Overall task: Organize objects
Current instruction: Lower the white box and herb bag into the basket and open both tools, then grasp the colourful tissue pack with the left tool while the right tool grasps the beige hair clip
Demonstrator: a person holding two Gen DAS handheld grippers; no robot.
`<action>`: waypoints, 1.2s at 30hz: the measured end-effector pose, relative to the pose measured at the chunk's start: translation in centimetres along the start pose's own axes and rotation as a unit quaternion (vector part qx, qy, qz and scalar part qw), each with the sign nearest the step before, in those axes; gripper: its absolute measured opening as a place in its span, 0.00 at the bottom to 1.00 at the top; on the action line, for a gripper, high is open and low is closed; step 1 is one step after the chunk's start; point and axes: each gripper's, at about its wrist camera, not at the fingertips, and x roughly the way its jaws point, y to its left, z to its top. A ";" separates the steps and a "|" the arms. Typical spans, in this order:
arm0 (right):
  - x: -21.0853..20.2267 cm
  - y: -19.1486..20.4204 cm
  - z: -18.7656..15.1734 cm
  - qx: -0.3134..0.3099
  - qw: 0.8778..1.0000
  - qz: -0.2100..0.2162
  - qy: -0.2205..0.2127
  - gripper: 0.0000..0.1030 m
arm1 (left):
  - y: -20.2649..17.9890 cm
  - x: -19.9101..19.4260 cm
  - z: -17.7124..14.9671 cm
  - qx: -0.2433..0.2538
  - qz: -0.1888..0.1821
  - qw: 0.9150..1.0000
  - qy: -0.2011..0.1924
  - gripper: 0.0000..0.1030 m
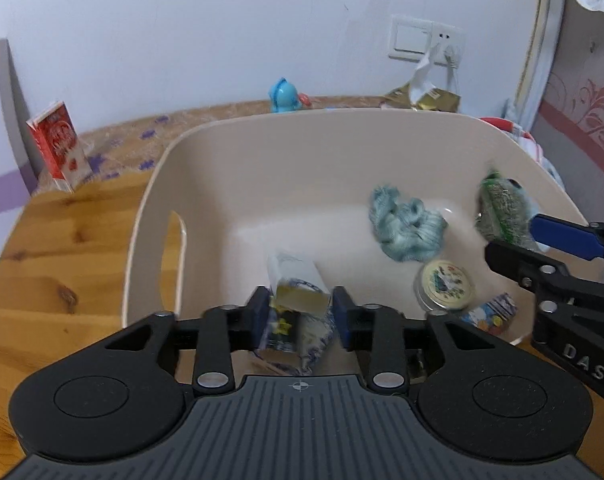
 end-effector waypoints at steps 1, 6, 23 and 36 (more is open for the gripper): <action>0.0 0.0 -0.1 0.000 1.000 0.000 0.001 0.41 | 0.0 -0.3 0.0 -0.001 -0.007 1.000 -0.006 0.48; -1.1 -0.3 -0.3 0.007 1.000 -0.004 -0.018 0.64 | -0.5 -2.6 0.2 -0.008 -0.010 0.999 -0.035 0.76; -8.4 -1.3 -4.1 -0.016 0.998 -0.009 -0.053 1.00 | 0.8 -8.9 -3.4 -0.008 -0.018 0.998 -0.062 0.83; -7.3 -0.3 -9.7 -0.038 0.999 -0.001 0.017 1.00 | 0.9 -7.5 -9.5 -0.008 -0.024 1.000 -0.017 0.83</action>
